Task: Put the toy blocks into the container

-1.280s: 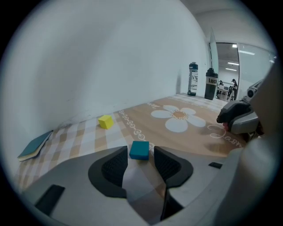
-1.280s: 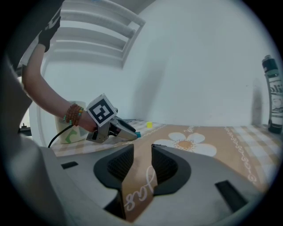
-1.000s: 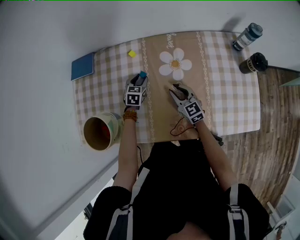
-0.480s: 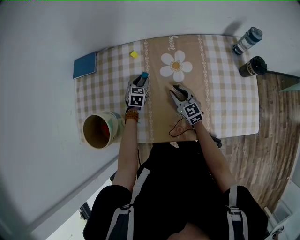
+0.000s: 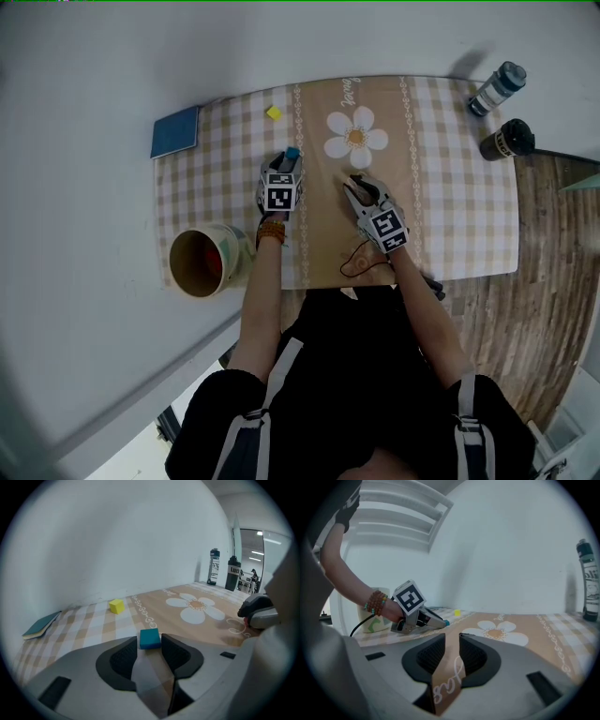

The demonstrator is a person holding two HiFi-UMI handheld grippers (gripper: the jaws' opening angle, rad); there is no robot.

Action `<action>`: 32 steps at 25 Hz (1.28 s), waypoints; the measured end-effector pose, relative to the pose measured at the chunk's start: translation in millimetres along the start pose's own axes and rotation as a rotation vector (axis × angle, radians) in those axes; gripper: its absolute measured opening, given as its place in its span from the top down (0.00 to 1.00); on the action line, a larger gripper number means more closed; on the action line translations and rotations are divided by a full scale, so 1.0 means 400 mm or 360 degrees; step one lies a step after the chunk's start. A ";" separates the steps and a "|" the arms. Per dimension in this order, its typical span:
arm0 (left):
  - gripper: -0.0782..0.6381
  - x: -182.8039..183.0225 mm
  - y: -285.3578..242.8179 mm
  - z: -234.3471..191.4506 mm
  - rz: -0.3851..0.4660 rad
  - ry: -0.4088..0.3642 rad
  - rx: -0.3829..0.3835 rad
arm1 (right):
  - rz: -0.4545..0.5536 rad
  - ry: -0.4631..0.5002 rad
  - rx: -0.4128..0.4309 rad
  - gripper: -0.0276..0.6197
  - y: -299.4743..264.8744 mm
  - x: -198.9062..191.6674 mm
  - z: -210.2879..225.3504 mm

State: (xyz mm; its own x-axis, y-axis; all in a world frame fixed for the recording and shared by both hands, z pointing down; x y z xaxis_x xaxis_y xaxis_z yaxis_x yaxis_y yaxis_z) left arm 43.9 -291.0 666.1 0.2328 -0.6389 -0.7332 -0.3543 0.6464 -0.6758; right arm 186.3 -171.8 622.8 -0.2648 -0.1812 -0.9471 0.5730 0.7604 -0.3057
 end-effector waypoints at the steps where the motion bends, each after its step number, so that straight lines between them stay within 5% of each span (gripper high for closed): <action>1: 0.65 0.000 0.000 0.005 0.0013 -0.0020 -0.0001 | -0.0004 0.0003 -0.0002 0.84 0.001 -0.004 0.000; 4: 0.69 0.001 0.001 0.004 0.0045 -0.0017 0.0016 | -0.0009 0.0003 -0.0011 0.86 0.005 -0.008 0.003; 10: 0.69 0.015 0.041 -0.010 0.0087 0.0175 -0.0004 | -0.0005 0.0004 -0.0007 0.86 0.001 -0.006 0.000; 14: 0.69 0.004 0.102 0.022 0.0144 0.0141 -0.0055 | 0.0001 0.0002 -0.0019 0.86 0.004 -0.001 0.006; 22: 0.69 -0.052 0.337 0.037 0.0337 0.0234 -0.0120 | -0.0013 0.0004 -0.0020 0.87 -0.004 -0.009 0.000; 27: 0.69 -0.054 0.540 0.124 0.0469 0.0138 -0.0216 | -0.0029 0.0001 -0.0041 0.86 0.001 -0.010 -0.004; 32: 0.69 -0.051 0.752 0.092 0.0579 0.0242 -0.0135 | -0.0050 0.0023 -0.0012 0.86 -0.006 -0.012 -0.007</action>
State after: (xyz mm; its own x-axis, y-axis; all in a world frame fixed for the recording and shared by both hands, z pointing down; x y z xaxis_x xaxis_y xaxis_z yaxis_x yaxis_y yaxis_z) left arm -34.1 -68.2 475.2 -0.0559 -0.4334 -0.8995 -0.4640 0.8090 -0.3610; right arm 184.1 -170.8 628.4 -0.2935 -0.1959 -0.9357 0.5582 0.7594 -0.3341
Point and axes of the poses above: the fingertips, and each gripper's own axes: y backward along the fingers, z to its right, x out of its top, the point moved 2 cm from there along y, backward along the fingers, and after that the axes turned 12 degrees about y, right-handed, at the moved point
